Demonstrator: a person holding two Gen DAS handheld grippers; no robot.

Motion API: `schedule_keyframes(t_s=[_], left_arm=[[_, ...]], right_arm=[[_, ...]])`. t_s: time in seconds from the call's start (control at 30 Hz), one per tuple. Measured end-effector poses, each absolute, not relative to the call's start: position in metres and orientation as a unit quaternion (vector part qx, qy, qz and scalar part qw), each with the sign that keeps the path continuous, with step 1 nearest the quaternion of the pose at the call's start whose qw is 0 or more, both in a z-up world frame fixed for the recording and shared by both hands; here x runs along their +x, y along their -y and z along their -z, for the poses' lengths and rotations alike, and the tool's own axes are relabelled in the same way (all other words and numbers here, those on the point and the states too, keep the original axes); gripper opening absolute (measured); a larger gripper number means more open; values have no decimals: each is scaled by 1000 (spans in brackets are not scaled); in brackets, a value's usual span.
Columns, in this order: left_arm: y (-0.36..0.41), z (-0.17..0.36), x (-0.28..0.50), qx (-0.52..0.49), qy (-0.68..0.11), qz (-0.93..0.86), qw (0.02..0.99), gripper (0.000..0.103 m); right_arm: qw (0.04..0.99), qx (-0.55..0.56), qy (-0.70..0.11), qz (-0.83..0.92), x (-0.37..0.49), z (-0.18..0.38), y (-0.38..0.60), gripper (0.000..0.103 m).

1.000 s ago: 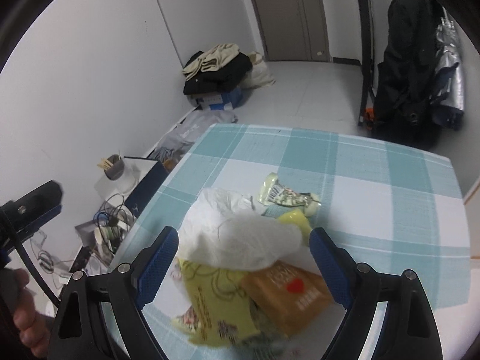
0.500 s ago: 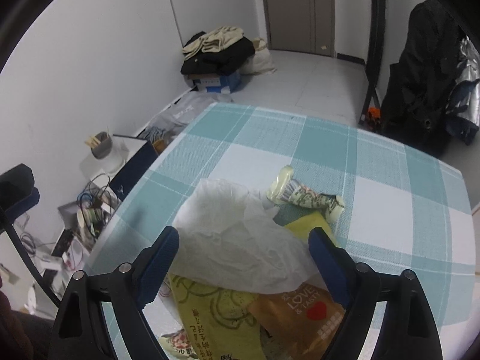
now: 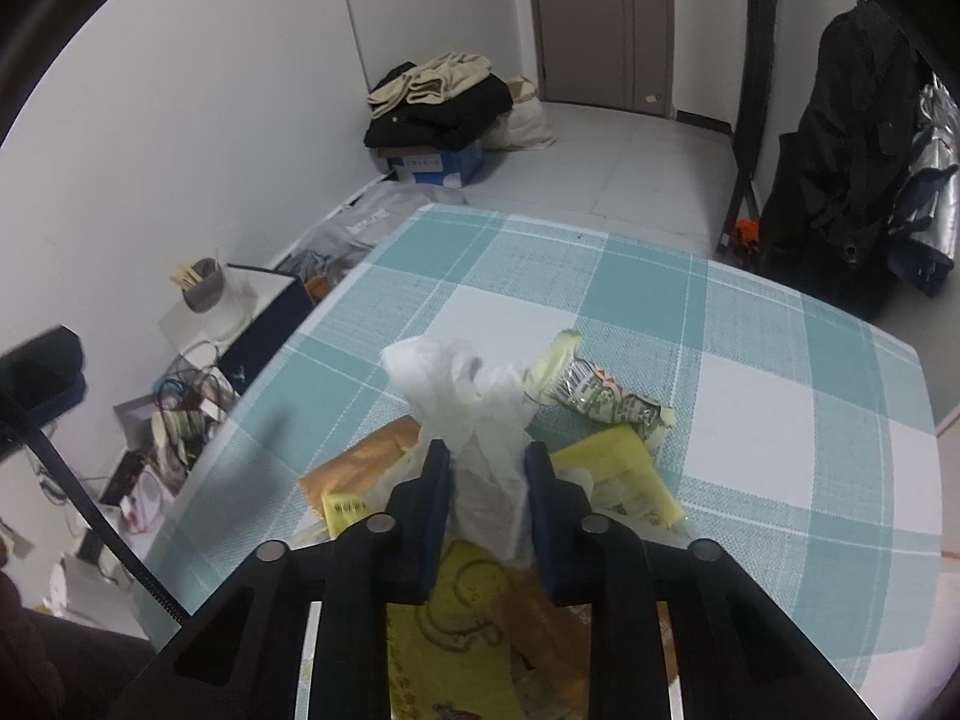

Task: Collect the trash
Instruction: 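Lower the right gripper onto the white tissue and close on it, then lift the tissue with the right gripper while the left gripper grasps a white foam strip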

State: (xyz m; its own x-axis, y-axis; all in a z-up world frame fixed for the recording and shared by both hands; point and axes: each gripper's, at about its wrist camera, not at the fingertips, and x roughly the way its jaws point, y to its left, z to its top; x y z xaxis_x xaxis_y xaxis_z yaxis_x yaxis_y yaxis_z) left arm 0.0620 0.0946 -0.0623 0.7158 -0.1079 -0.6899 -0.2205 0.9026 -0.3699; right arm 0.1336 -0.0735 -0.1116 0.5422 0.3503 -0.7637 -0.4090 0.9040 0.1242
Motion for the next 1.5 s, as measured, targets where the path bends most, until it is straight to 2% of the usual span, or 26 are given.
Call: schedule_keyframes(t_s=[0.3, 0.8, 0.97, 1.23, 1.3, 1.4, 1.5], left_arm=[[-92, 63, 62, -220, -380, -22, 898, 84], [-50, 50, 62, -162, -392, 61, 903, 84], [-26, 50, 67, -133, -420, 102, 892, 84], [8, 47, 66, -103, -449, 148, 875, 84], [14, 46, 65, -101, -452, 154, 873, 84], [21, 47, 65, -96, -455, 156, 871, 84], [25, 50, 65, -94, -462, 155, 868, 84]], right_arm=[[886, 51, -398, -234, 119, 83, 119, 14], [897, 163, -366, -190, 100, 55, 206, 11], [892, 199, -365, -177, 98, 54, 236, 10], [826, 270, -437, -231, 108, 85, 260, 11], [800, 289, -463, -248, 112, 97, 262, 14], [789, 264, -504, -232, 115, 112, 260, 14], [796, 237, -513, -218, 115, 115, 261, 14]])
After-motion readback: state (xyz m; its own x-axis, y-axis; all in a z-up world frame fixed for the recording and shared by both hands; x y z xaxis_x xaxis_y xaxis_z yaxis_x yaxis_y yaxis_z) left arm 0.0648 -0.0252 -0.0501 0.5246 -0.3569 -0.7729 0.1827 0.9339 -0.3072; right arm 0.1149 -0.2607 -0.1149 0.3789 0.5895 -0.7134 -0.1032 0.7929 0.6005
